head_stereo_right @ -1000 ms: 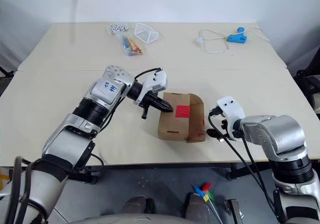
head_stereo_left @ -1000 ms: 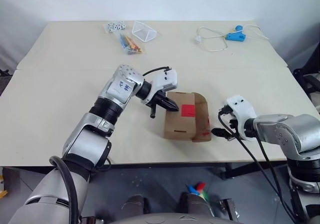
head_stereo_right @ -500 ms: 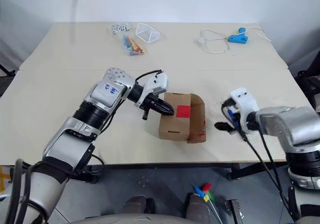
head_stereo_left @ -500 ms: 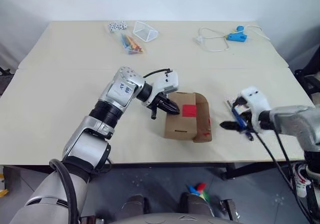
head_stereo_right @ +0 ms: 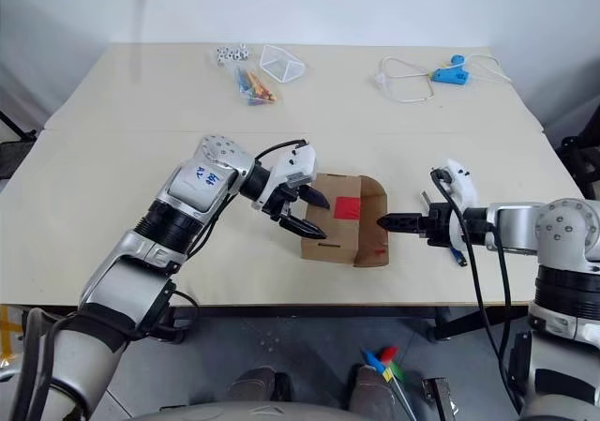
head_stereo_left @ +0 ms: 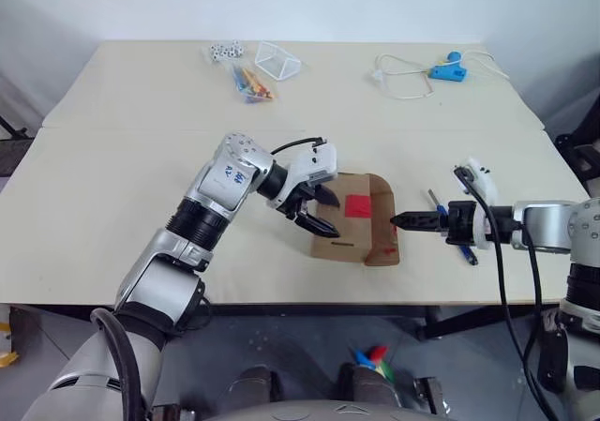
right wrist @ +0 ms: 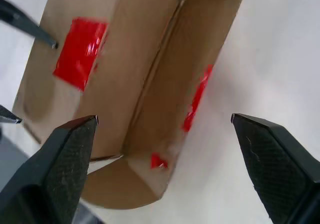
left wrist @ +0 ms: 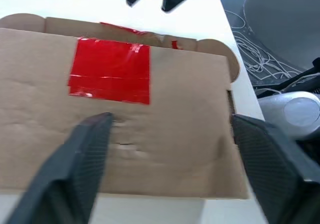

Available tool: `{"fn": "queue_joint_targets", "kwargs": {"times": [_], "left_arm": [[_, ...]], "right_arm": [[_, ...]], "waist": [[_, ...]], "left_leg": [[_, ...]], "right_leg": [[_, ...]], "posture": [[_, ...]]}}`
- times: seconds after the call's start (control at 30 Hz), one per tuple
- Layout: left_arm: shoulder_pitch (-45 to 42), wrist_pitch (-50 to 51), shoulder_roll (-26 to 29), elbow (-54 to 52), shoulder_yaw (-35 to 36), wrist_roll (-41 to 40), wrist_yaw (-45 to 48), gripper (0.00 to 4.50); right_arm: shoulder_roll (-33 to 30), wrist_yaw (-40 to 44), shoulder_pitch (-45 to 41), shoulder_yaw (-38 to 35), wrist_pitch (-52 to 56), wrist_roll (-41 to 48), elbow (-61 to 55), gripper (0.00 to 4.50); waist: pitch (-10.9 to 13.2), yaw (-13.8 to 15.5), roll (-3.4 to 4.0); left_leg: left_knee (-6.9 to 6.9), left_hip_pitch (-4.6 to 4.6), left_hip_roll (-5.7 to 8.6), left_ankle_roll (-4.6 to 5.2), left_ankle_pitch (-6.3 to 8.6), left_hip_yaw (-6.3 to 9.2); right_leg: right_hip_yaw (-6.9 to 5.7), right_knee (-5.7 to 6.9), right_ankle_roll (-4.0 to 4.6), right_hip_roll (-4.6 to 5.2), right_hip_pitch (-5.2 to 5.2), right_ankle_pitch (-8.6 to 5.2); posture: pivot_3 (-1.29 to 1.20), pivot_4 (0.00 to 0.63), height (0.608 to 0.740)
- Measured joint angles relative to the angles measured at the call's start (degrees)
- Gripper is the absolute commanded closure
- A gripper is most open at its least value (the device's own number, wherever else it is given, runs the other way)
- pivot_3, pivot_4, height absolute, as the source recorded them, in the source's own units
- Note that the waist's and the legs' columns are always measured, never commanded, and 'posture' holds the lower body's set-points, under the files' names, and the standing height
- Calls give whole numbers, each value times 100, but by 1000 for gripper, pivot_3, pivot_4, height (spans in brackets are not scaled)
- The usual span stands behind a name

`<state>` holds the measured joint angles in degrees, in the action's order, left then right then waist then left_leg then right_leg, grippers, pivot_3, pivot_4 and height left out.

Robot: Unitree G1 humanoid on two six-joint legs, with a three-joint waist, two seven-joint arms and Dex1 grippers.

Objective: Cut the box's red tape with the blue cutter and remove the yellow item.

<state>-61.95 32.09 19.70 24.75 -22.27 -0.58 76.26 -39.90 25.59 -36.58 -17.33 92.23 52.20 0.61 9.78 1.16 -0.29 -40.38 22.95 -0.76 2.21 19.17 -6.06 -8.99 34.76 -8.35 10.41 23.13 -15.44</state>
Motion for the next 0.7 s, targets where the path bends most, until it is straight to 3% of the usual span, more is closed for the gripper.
{"fn": "queue_joint_targets", "kwargs": {"times": [0.3,0.7], "left_arm": [[120,339,350,-427,-61,-2,8,36],[56,695,383,-421,-20,-150,-34,36]], "right_arm": [[506,-14,-57,13,-62,-135,686,0],[627,439,-599,464,-895,-773,1547,0]], "waist": [[-3,-156,7],[-3,-217,8]], "left_leg": [[27,-49,-3,-3,-5,-1],[33,-66,-8,-3,-5,-4]], "right_leg": [[20,12,3,-2,-17,1],[31,10,4,-1,-32,0]], "posture": [[0,150,740],[0,150,740]]}}
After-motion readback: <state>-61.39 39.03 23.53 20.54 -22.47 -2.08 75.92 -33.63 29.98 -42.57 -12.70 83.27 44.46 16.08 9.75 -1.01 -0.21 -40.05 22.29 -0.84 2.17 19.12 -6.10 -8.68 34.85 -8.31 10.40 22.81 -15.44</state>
